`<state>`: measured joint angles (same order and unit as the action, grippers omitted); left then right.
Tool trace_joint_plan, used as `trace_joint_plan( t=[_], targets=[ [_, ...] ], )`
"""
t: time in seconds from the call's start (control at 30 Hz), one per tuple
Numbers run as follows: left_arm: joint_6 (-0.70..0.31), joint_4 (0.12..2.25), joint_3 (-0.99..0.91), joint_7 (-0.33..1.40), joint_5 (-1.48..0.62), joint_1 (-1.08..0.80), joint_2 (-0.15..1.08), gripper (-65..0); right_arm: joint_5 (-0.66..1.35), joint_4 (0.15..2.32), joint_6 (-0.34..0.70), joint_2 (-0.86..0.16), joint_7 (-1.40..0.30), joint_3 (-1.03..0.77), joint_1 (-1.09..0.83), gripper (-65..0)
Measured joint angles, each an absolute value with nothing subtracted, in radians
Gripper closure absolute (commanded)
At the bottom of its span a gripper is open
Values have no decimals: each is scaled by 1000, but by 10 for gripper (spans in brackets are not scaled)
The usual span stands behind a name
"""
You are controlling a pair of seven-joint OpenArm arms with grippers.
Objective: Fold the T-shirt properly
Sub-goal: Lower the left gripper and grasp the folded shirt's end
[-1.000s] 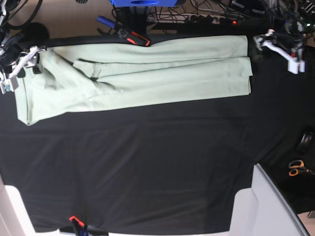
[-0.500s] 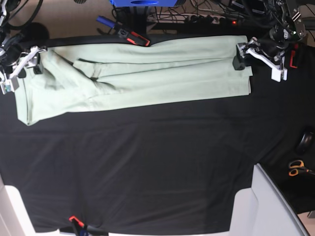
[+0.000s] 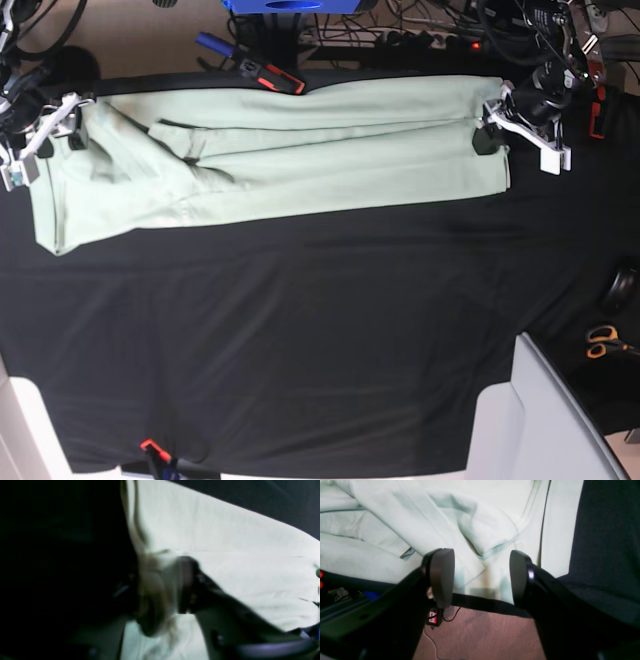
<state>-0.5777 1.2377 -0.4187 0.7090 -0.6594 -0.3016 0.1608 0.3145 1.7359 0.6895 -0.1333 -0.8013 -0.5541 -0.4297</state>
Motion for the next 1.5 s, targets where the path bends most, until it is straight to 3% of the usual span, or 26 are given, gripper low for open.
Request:
trace_joint_plan(
  t=[0.17,0.2,0.27,0.63,0.83,1.17,1.5],
  targets=[
    [-582,1235,-419,709,-649,-301,160,-144,315,1736,690,-133,-801,-554,-430,-334],
    [-585,1240,-419,704,-620,-301,159,-118,315,1736,690,-134,-801,-554,-430,-334],
    [-585,1261,-418,705,-543,-299,156,0,315,1736,690,-134,-801,-554,-430,-334],
    [-580,1460,-412,801,-275,-312,120,0,315,1736,690,-134,-801,-554,-430,-334],
    [-578,1464,-413,815,-179,-274,125,0,315,1736,692,-134,-801,-554,-436,-334],
    [-578,1456,-415,815,-100,-156,125,0,315,1736,692,-114,-801,-554,-447,-334],
    [-580,1521,-533,842,-57,-206,124,0,315,1736,692,-115,-801,-554,-455,-334]
  ],
)
